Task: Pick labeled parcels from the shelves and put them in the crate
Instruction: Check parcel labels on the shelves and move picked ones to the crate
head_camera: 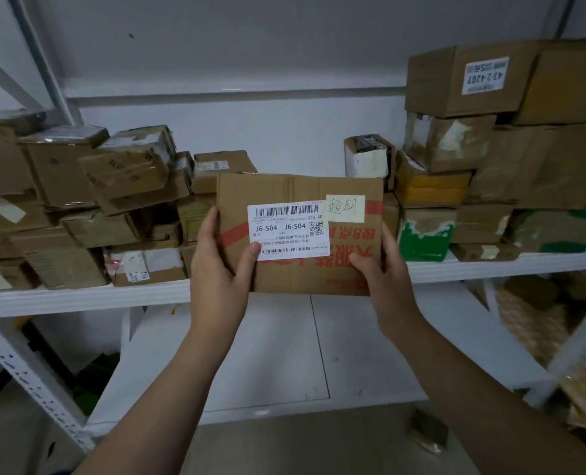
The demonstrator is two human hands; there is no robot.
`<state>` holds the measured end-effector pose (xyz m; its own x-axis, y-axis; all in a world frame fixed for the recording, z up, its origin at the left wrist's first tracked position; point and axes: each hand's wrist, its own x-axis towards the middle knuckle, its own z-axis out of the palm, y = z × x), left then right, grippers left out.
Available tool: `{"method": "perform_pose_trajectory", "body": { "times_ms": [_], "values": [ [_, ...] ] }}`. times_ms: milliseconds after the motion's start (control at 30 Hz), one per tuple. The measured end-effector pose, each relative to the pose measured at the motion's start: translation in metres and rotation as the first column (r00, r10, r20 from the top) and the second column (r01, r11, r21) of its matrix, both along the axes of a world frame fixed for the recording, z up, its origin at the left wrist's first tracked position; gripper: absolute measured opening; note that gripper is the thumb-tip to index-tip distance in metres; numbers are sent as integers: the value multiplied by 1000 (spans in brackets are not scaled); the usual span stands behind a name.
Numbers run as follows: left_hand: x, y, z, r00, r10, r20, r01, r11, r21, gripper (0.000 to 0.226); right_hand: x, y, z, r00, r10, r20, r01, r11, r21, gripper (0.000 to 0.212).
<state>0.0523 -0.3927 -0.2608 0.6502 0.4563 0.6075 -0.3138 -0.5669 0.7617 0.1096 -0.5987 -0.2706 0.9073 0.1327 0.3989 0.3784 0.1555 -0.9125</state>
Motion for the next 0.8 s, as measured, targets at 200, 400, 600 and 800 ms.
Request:
{"method": "perform_pose_trajectory", "body": {
  "times_ms": [200,400,600,800],
  "values": [
    [0,-38,-5,989,-146,-11,146,989,5,72,-26,-37,-9,986,-160,-50,164,984,70,56],
    [5,-104,-15,946,-316,-72,317,948,14,70,-57,-105,-24,928,-356,-107,364,929,68,47],
    [5,-204,-28,864,-491,-112,495,869,6,63,-96,-195,-41,838,-526,-146,536,844,37,59],
    [-1,-334,-61,722,-643,-256,664,748,-9,65,-150,-306,-77,682,-693,-235,712,702,-5,52]
  ]
}}
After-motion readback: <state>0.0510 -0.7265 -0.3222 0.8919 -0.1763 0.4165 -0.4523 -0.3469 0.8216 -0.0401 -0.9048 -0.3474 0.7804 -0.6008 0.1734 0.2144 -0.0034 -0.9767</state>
